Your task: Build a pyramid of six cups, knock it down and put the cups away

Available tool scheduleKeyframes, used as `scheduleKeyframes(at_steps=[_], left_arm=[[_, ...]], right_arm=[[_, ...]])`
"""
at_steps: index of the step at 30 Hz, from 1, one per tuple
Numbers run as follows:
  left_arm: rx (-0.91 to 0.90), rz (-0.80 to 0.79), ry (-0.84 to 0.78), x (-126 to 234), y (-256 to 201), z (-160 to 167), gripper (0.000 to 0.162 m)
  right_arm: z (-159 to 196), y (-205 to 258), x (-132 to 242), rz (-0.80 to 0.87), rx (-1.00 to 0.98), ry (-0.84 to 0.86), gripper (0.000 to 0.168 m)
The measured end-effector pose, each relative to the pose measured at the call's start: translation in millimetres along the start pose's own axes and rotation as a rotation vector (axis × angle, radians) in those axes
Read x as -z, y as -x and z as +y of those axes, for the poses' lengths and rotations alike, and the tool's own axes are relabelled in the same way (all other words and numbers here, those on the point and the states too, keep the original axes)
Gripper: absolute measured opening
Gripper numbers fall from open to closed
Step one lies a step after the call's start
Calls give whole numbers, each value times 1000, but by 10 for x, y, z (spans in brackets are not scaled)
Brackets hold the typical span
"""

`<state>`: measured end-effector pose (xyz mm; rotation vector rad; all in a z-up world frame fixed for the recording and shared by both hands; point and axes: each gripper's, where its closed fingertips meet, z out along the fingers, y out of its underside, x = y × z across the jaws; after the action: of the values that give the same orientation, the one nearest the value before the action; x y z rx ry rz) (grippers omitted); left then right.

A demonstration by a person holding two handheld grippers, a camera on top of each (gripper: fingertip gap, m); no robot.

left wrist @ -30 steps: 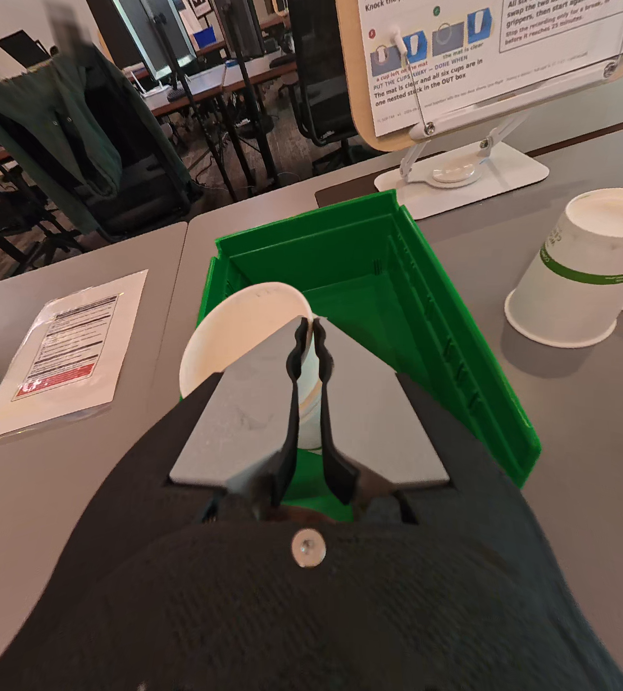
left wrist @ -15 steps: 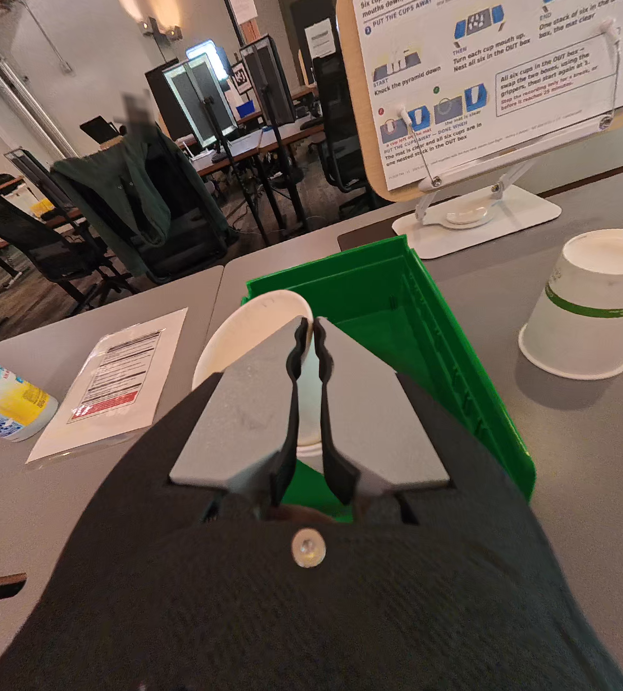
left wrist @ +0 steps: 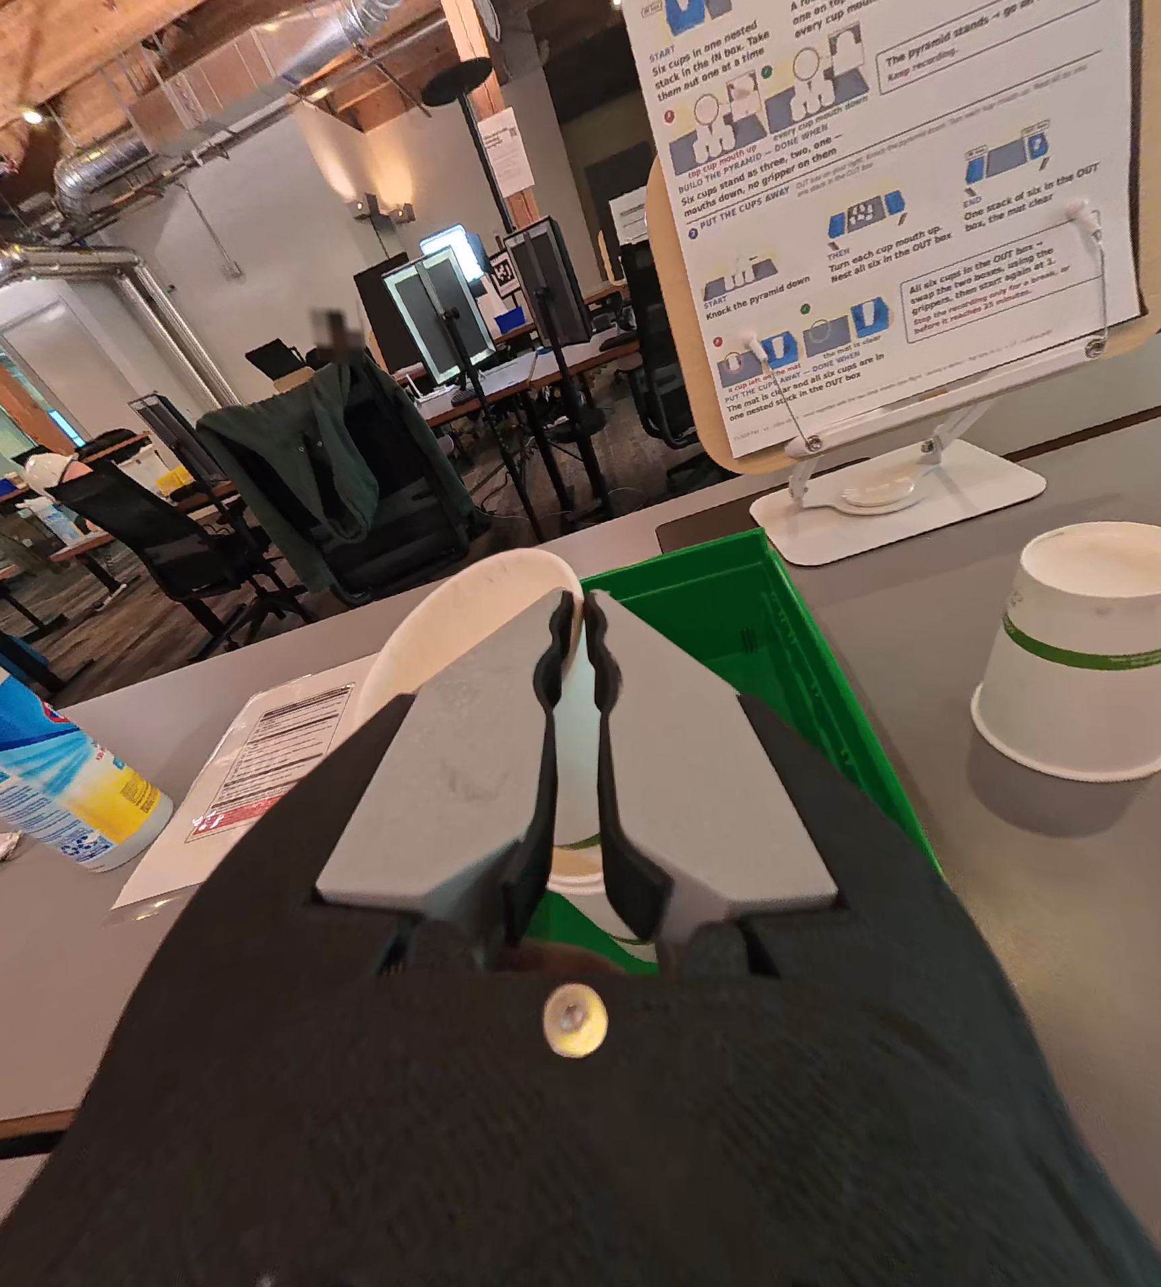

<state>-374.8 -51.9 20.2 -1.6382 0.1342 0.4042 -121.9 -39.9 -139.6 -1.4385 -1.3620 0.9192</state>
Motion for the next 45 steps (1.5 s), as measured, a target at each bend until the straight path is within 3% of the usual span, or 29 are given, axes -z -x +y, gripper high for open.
scheduleKeyframes(at_steps=[14, 45], left_arm=[[-10, -6, -55, 126, -38, -187, 0], [-113, 173, -168, 225, -733, -586, 1]], right_arm=[[-3, 14, 0, 0, 12, 0, 20], [-55, 53, 14, -4, 33, -37, 26]])
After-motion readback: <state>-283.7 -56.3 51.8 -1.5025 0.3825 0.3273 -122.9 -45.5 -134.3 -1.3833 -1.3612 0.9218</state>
